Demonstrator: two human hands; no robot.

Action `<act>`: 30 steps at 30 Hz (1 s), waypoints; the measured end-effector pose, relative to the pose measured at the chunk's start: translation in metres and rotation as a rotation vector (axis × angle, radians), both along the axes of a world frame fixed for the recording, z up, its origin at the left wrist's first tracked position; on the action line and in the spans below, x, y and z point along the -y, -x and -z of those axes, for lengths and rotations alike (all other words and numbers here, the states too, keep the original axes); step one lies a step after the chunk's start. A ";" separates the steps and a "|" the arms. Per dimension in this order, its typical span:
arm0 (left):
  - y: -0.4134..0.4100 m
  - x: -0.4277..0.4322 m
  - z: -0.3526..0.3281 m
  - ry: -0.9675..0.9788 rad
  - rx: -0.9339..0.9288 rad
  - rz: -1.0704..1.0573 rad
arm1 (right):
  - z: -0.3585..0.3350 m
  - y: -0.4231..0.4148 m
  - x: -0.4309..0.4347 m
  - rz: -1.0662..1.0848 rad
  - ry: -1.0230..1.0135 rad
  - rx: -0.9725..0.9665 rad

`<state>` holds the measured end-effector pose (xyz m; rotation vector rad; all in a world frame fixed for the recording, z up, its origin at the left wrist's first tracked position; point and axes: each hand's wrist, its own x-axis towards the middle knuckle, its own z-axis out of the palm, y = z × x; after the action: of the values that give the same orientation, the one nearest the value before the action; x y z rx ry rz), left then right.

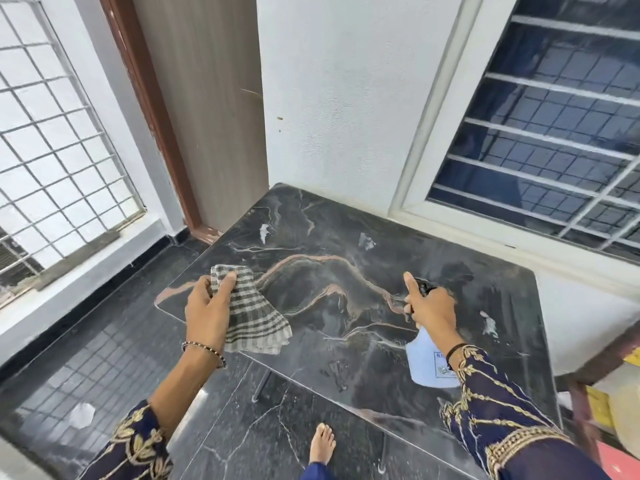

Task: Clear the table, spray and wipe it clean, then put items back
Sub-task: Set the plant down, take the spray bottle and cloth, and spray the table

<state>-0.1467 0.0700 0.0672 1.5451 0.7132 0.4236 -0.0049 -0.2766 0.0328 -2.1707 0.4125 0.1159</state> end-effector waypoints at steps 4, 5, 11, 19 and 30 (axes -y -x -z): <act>0.029 0.003 -0.007 -0.014 0.013 -0.069 | 0.003 0.046 -0.004 -0.099 -0.069 -0.047; 0.035 0.003 -0.008 -0.016 0.015 -0.091 | 0.007 0.056 -0.006 -0.118 -0.049 -0.045; 0.066 0.005 -0.009 0.013 0.046 -0.143 | 0.017 0.108 -0.019 -0.198 -0.003 -0.107; 0.084 0.011 -0.005 -0.058 0.028 -0.152 | 0.016 0.146 -0.037 -0.286 -0.068 -0.111; 0.052 0.070 0.007 -0.090 -0.048 -0.019 | 0.023 0.155 0.040 -0.155 -0.006 -0.142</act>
<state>-0.1984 0.0005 0.0604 1.6387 0.7549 0.4390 -0.1599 -0.3164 0.0095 -2.1941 0.3225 0.3584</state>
